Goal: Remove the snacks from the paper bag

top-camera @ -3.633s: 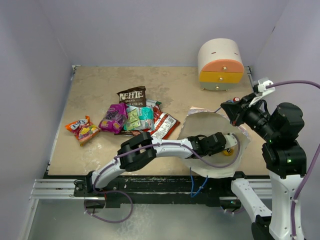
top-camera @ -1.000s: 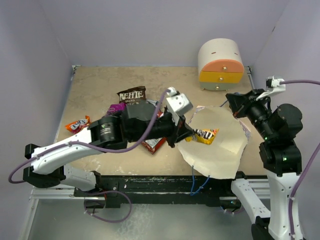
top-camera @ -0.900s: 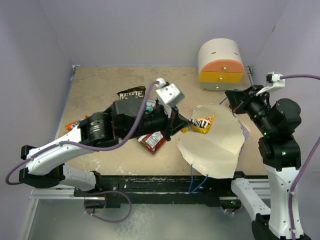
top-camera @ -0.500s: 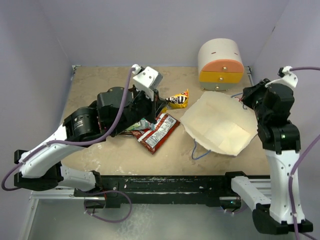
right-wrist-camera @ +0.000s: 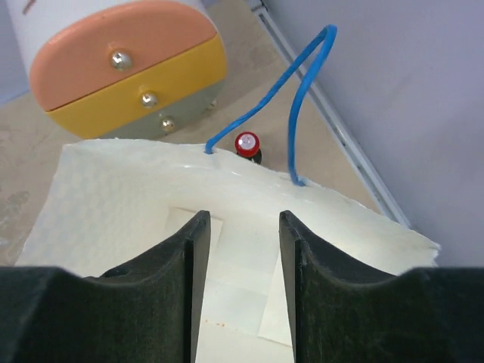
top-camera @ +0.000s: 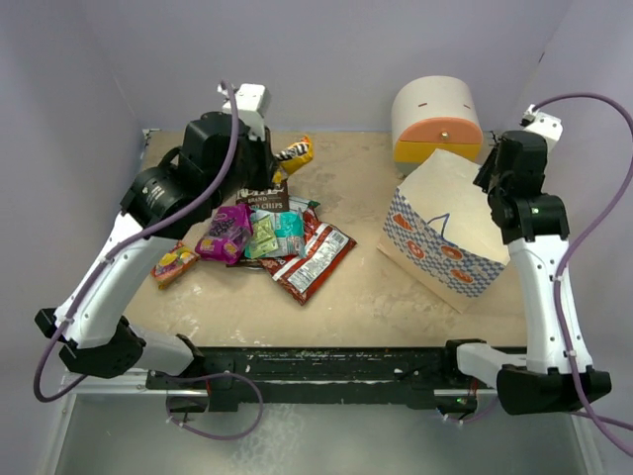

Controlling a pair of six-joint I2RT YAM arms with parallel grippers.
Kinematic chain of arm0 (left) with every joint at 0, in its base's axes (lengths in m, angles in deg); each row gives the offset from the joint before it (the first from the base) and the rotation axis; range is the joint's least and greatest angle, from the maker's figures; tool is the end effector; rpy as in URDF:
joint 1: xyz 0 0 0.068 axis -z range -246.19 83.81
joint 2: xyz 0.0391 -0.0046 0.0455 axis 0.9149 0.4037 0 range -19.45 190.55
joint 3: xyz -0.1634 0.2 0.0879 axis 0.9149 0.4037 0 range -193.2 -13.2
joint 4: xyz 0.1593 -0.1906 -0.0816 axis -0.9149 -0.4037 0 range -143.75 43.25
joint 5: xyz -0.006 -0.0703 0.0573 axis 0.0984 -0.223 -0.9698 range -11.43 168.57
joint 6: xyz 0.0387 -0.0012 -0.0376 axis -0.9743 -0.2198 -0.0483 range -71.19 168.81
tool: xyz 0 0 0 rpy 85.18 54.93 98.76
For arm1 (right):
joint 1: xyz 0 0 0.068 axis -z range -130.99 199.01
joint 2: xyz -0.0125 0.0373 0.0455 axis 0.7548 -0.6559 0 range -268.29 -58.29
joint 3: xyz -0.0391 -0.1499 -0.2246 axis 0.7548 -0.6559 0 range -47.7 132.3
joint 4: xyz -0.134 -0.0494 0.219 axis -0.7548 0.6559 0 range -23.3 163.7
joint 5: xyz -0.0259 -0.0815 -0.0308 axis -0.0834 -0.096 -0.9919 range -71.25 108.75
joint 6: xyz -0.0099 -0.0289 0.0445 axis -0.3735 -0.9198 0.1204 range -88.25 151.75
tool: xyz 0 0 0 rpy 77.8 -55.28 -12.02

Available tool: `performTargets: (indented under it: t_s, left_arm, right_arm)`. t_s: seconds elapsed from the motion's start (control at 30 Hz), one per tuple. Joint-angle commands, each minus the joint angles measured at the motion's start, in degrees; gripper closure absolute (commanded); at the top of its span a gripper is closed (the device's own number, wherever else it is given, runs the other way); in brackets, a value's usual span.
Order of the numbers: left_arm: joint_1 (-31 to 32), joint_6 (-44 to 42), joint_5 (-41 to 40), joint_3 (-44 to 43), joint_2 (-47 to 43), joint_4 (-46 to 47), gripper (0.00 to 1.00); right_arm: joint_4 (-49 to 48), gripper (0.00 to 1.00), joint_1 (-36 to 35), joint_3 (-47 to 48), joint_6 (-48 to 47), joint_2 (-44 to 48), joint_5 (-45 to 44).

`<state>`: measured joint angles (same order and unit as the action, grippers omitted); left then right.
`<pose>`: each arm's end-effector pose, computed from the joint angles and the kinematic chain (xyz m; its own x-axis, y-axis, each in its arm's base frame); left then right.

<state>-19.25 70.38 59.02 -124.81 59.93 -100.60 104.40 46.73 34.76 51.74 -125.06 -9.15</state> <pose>0.1771 -0.1719 0.5148 -0.4089 -0.0698 -0.9099 0.3504 0.9086 -0.2272 0.2337 -0.0075 0.4407 -0.2157 0.2938 -0.9312 0.5023 0.8512 0.1522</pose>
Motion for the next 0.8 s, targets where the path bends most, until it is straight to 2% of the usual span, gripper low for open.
performTargets:
  t_s: [0.0, 0.13, 0.3, 0.4, 0.43, 0.47, 0.63, 0.7, 0.77]
  left_arm:
    - [-9.1, 5.7, 6.9, 2.5, -1.4, -2.5, 1.0]
    - [-18.6, 12.4, 6.5, 7.5, -2.3, -5.2, 1.0]
    - [-27.4, 17.5, 11.2, 15.4, -3.6, -3.6, 1.0]
    - [-33.0, 18.7, 13.4, 19.1, -3.3, -2.6, 1.0]
    - [-35.1, 18.9, 14.0, 20.2, -3.0, -2.3, 1.0]
    - [-37.2, 18.8, 13.9, 21.2, -2.7, -1.8, 1.0]
    - [-45.6, 16.6, 5.8, 25.1, 0.0, -0.9, 1.0]
    - [-47.1, 16.1, 1.5, 27.0, 1.8, -0.4, 1.0]
    - [-48.6, 16.1, 0.5, 29.3, 3.9, 0.6, 1.0]
  right_arm:
    - [-1.5, 0.51, 0.1, 5.0, -3.5, 4.5, 2.8]
    - [0.8, 0.36, 0.1, 9.2, -6.2, 6.0, 5.9]
    - [3.0, 0.21, 0.1, 14.5, -7.5, 8.2, 7.6]
    - [0.8, 0.11, 0.1, 12.3, -6.8, 12.8, 11.0]
    - [-0.1, 0.03, 0.1, 11.0, -6.2, 14.6, 11.9]
    - [-0.2, 0.0, 0.1, 9.9, -5.6, 16.0, 12.9]
    - [0.7, 0.0, 0.1, 10.6, -2.7, 18.0, 21.2]
    - [1.0, 0.0, 0.1, 11.4, -2.6, 17.2, 23.1]
    - [0.7, 0.0, 0.0, 11.6, -2.2, 16.9, 24.0]
